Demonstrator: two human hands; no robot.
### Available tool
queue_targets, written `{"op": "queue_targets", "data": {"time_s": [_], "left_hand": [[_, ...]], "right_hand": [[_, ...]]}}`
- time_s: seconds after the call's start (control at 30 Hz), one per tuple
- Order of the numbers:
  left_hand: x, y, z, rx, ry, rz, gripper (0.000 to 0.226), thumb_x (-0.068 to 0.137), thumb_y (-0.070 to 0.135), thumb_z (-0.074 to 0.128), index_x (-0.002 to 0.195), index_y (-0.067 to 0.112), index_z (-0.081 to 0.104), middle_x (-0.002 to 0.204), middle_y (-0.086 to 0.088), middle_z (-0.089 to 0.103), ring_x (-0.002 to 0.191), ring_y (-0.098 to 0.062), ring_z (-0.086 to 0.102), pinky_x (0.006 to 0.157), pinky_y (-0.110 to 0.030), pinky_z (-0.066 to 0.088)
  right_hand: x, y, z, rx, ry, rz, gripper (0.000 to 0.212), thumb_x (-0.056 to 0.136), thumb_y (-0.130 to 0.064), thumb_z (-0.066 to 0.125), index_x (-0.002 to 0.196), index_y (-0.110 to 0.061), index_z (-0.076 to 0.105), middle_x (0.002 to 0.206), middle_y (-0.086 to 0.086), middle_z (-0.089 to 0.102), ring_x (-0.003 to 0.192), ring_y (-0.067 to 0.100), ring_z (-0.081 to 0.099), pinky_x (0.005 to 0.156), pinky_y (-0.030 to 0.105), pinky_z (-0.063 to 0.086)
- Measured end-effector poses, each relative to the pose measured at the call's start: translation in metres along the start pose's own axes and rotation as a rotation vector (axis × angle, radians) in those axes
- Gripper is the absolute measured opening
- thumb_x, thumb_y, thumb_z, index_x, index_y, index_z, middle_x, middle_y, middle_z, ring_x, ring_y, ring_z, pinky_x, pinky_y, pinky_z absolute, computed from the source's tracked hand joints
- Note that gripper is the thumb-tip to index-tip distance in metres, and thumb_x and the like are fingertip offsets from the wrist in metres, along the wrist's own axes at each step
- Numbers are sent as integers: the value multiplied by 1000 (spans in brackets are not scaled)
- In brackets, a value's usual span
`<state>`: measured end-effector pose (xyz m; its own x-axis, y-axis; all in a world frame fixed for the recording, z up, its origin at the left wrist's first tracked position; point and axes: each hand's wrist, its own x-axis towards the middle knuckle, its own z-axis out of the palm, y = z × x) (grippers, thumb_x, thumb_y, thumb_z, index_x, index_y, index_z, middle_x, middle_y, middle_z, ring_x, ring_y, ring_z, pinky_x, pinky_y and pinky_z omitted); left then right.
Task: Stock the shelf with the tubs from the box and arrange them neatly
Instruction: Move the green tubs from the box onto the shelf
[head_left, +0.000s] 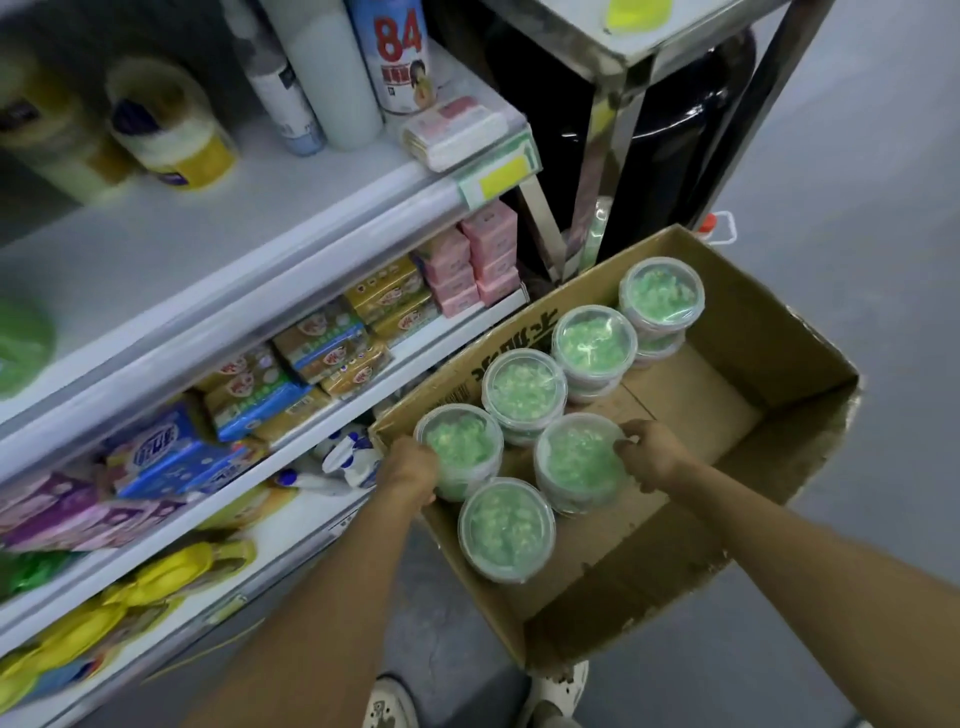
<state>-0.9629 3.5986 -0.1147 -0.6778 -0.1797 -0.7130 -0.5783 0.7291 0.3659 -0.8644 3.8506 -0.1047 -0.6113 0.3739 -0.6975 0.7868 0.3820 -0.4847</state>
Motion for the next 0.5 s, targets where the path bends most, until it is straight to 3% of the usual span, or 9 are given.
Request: {"op": "queue_targets", "data": {"time_s": [0.07,0.17,0.23,0.33,0.5], "left_hand": [[-6,1,-8,-107,9,19,31,97,22,41,115,2,56,88,-12,59,64,-26,57,54,-33,54],[-25,1,-27,-233,33,93,28,97,26,42,107,7,59,84,-12,60,53,-24,56,44,-26,48],[-43,-1,-44,-347,42,132,27,97,28,43,99,8,61,68,-9,59,41,-20,51,44,-27,46],[-76,-3,-74,-484,73,211,27,96,25,44,85,4,57,49,-5,46,32,-17,42,42,-25,39],[-135,4,-131,-607,190,334,23,96,25,48,79,15,60,52,-2,47,35,-17,48,37,-23,40]], "right_hand": [[-6,-7,-11,20,-14,18,30,95,-13,44,121,-3,55,92,15,60,62,22,52,45,27,42],[-22,-21,-32,115,-9,-5,17,94,-12,47,105,-5,58,71,11,54,52,20,43,45,28,35],[-38,-35,-47,194,-8,-53,12,93,-14,49,91,-8,59,65,9,49,51,18,38,46,28,32],[-64,-65,-69,268,-2,-139,17,93,-16,52,83,-5,60,60,9,46,50,18,37,46,28,32],[-116,-128,-100,367,-1,-295,34,89,-12,55,56,-11,47,45,7,38,41,18,29,43,25,22]]}}
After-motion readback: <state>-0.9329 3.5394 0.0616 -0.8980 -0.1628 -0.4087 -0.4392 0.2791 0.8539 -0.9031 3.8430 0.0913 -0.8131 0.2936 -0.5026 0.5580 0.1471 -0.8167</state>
